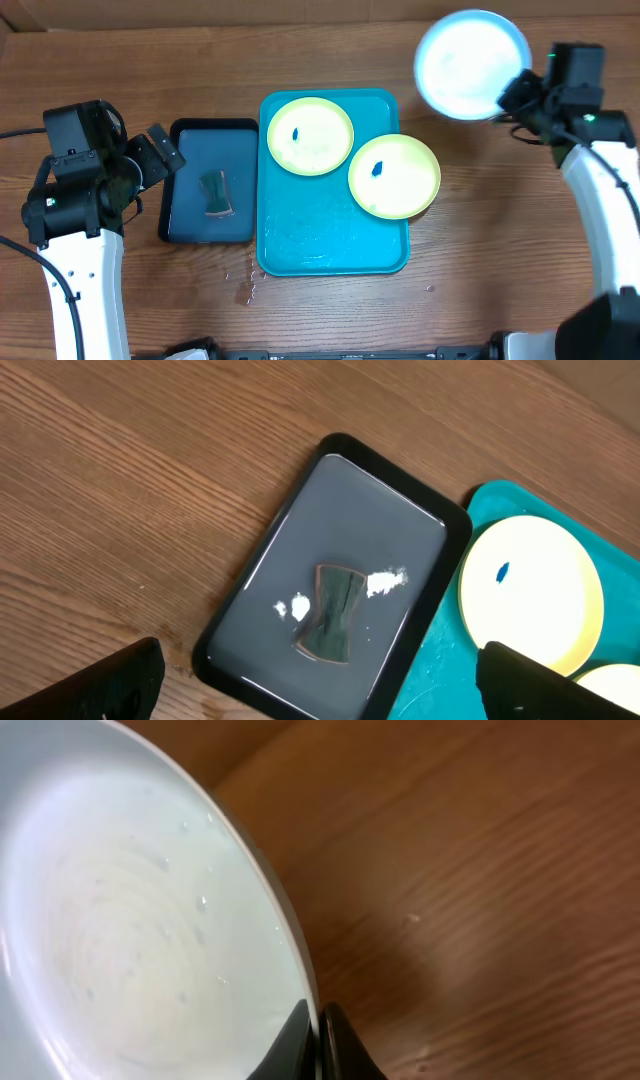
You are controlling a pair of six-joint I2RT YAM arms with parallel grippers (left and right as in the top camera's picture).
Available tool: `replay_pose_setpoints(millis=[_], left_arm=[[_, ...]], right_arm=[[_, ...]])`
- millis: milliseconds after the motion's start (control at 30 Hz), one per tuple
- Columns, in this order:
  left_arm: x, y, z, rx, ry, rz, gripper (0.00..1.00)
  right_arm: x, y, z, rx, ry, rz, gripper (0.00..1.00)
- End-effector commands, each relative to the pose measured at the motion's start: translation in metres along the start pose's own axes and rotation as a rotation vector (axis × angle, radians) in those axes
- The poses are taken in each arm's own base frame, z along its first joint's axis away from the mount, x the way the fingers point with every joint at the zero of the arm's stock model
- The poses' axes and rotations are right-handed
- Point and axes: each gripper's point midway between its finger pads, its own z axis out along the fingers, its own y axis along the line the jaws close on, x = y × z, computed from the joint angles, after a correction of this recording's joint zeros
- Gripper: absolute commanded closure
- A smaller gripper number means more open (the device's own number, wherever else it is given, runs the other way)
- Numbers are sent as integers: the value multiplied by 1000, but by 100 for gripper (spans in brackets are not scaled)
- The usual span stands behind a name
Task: Clean dirty plates on tray and stack at the side
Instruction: 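Carry the light blue plate right and set it on the table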
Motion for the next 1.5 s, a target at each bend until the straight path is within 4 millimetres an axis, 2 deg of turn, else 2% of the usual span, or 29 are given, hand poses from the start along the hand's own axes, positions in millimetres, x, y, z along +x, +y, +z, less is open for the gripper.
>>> replay_pose_setpoints(millis=[0, 100, 233, 433, 733, 1100, 1333, 1467], left_arm=[[-7, 1, -3, -6, -21, -9, 0], [-7, 1, -3, -6, -20, -9, 0], [-7, 1, -3, -6, -21, -9, 0], [-7, 1, -3, -6, -21, -9, 0], [-7, 1, -3, -6, -20, -9, 0], [-7, 1, -3, -6, -20, -9, 0], [-7, 1, -3, -6, -20, -9, 0], [-7, 1, -3, -6, -21, -9, 0]], right_arm=[[5, -25, 23, 25, 69, 59, 96], [11, -44, 45, 70, 110, 87, 96], [27, -56, 75, 106, 171, 84, 96], [47, -69, 102, 150, 237, 88, 96], [54, -73, 105, 171, 251, 83, 96], [80, -78, 130, 192, 311, 68, 96], [88, -72, 130, 155, 352, 61, 96], [91, -65, 130, 111, 376, 52, 89]])
